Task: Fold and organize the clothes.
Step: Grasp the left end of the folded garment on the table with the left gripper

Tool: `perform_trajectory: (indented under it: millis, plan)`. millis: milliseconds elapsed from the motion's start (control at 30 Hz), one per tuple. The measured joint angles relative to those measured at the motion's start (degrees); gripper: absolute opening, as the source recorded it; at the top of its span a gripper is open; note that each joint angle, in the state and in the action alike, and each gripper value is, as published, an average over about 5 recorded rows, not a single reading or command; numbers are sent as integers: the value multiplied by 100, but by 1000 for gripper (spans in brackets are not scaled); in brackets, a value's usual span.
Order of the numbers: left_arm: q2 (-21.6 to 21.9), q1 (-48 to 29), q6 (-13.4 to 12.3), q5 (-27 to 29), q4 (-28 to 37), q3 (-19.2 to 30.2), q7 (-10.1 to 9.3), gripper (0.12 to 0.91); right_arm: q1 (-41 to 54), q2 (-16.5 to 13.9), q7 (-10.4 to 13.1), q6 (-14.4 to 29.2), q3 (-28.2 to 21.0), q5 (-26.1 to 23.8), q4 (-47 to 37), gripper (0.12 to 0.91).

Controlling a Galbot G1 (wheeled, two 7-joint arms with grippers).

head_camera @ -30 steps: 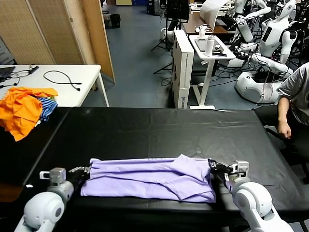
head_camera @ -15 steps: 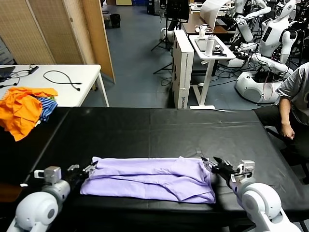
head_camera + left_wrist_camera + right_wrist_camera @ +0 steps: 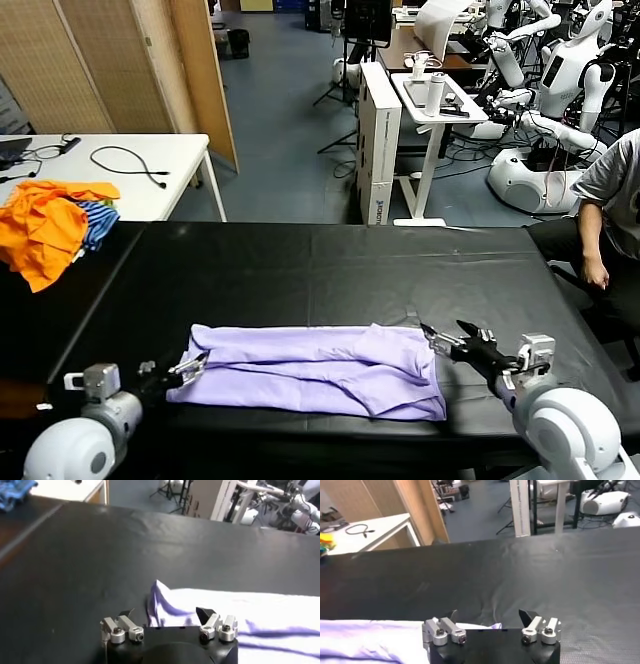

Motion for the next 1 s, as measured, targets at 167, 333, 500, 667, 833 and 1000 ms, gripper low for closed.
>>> perform_trajectory:
  millis: [167, 333, 500, 667, 833, 1000]
  plan:
    - [-127, 4, -28, -187, 109, -74, 11, 892, -11, 12, 18, -12, -4, -25, 22, 907]
    - [-228, 53, -46, -325, 151, -136, 82, 834, -15, 10, 22, -14, 12, -35, 19, 907]
    - [-299, 69, -65, -298, 146, -118, 109, 733, -27, 32, 13, -11, 1, -72, 13, 907]
    - [-361, 67, -66, -278, 164, -72, 113, 504, -11, 45, -2, 1, -25, -129, -5, 907]
    - [-413, 95, -60, -273, 173, -51, 122, 219, 54, 48, -3, 4, -67, -162, -27, 907]
    - [-388, 111, -41, -113, 85, -56, 113, 185, 57, 60, -3, 8, -57, -178, -62, 907]
